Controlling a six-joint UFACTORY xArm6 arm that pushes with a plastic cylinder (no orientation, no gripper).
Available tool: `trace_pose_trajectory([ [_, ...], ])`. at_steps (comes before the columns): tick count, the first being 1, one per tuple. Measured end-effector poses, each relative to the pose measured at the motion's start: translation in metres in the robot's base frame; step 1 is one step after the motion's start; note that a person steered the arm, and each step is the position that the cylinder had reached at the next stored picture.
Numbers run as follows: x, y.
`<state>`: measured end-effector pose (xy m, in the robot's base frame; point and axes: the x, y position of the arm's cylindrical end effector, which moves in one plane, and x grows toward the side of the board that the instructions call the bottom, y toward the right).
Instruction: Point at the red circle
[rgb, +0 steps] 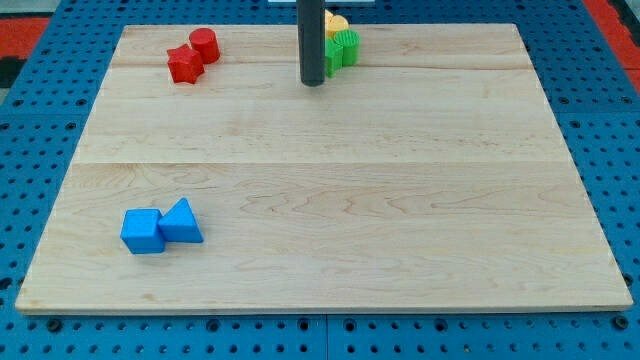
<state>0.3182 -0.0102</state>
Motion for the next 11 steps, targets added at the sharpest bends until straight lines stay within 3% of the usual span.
trace_pose_trajectory([
  [1, 0.019, -0.01],
  [4, -0.111, -0.057],
  [5, -0.118, -0.081],
  [6, -0.073, -0.075],
  [11, -0.096, -0.126],
])
